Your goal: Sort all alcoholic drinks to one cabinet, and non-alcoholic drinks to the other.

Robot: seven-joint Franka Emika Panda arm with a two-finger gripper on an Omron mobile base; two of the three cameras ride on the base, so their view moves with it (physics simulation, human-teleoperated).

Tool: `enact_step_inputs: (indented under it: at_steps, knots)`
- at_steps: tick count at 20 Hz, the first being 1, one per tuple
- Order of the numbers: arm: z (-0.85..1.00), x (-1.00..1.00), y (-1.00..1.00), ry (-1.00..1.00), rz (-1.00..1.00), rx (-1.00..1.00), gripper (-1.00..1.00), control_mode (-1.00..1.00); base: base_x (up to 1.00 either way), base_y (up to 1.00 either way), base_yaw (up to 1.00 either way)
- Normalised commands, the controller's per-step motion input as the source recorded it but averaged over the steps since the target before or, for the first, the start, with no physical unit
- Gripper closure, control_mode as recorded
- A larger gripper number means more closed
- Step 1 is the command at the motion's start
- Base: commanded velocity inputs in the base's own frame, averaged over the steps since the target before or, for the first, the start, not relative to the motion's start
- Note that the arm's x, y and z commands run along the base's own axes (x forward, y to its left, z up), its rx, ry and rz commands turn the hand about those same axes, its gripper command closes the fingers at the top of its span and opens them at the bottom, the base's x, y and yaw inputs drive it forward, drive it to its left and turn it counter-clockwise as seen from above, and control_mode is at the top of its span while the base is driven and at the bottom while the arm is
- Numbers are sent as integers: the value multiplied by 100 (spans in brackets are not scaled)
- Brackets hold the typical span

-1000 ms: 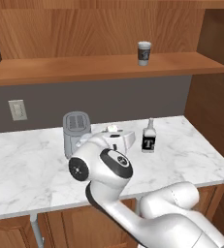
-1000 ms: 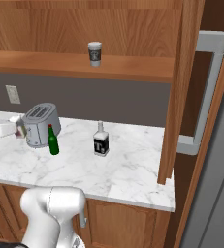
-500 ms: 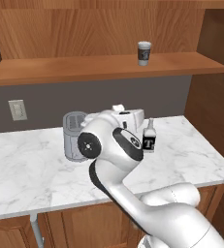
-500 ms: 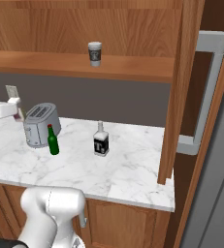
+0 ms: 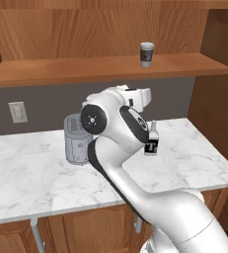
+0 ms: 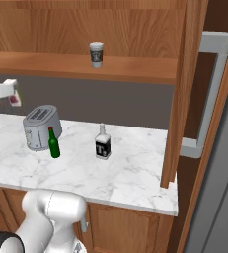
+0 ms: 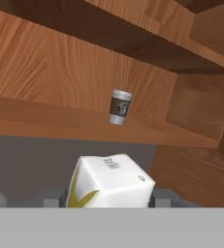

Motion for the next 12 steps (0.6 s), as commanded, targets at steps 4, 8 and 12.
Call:
enact_step_inputs:
  at_steps: [4,8,12]
  knots:
    - [52,1,-4,0,0,5,100,-100,0,0,0]
    - [44,3,-5,0,0,4,100,-100,0,0,0]
    - [33,13,-6,0,2,5,100,-100,0,0,0]
